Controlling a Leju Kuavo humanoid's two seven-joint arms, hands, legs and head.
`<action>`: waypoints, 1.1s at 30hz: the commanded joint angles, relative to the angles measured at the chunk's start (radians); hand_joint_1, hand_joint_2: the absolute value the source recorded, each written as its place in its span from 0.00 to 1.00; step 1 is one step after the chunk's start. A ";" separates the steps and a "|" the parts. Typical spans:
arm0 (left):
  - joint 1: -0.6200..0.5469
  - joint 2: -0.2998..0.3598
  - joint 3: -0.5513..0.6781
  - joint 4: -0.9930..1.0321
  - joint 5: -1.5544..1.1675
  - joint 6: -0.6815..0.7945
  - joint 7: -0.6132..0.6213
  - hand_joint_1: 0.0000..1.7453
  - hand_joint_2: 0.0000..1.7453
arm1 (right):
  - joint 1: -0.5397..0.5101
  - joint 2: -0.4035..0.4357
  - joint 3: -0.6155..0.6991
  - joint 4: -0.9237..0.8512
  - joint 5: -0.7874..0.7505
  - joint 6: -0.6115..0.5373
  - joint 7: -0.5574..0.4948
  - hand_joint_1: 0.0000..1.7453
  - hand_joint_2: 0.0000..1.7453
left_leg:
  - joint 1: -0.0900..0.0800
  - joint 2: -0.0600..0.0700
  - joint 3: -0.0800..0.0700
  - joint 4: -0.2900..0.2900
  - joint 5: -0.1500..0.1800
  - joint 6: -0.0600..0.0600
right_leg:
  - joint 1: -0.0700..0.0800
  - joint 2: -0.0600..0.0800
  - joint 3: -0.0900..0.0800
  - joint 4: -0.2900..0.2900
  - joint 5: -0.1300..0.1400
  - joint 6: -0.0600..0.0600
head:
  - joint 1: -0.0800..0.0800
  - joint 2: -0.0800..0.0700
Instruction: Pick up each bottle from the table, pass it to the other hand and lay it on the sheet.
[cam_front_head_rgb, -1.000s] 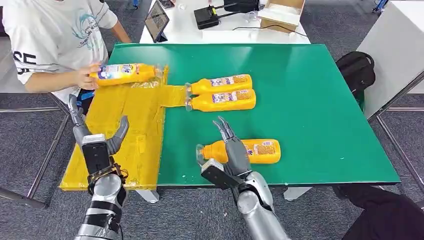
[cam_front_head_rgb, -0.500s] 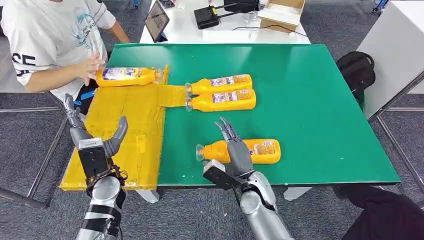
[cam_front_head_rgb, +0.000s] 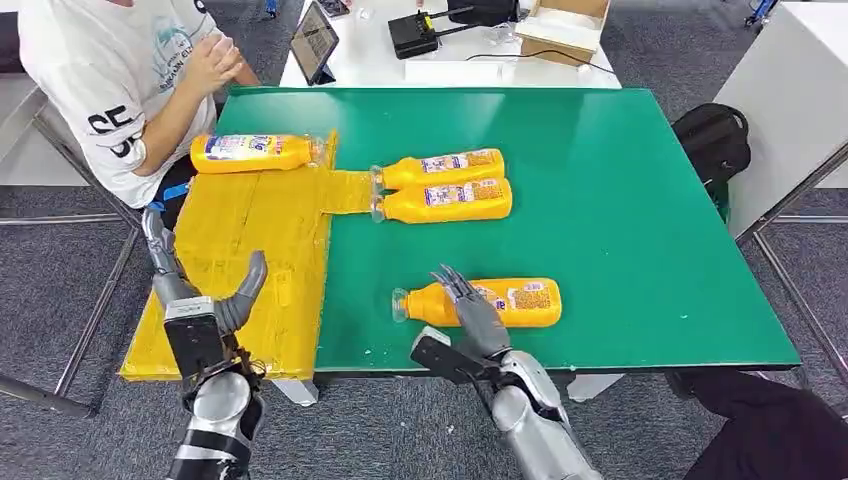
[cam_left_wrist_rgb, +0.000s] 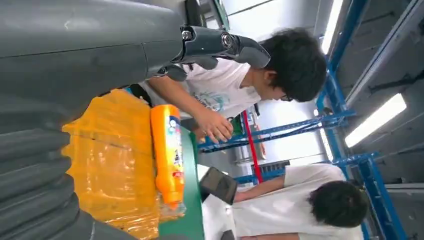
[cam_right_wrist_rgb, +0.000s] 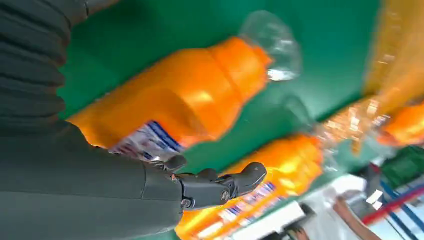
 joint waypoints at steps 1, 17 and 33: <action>-0.026 -0.003 -0.018 0.105 0.013 -0.007 0.003 0.00 1.00 | -0.061 -0.085 0.014 0.126 0.001 0.025 0.020 0.00 1.00 | -0.001 -0.001 0.008 -0.002 -0.003 0.002 | 0.001 -0.002 0.009 -0.002 -0.003 -0.003 | 0.000 0.000; -0.026 -0.001 -0.020 0.119 0.019 0.003 0.003 0.00 1.00 | -0.059 -0.098 0.014 0.105 0.006 0.028 0.028 0.00 1.00 | 0.000 -0.001 0.006 -0.001 -0.001 0.002 | 0.001 -0.002 0.006 -0.002 -0.002 -0.002 | 0.000 0.000; -0.030 -0.002 -0.025 0.143 0.034 0.004 0.003 0.00 1.00 | -0.081 -0.123 0.024 0.127 0.032 0.024 0.047 0.00 1.00 | 0.000 -0.001 0.006 -0.001 -0.001 0.002 | 0.001 -0.003 0.007 -0.001 -0.002 -0.003 | -0.001 0.000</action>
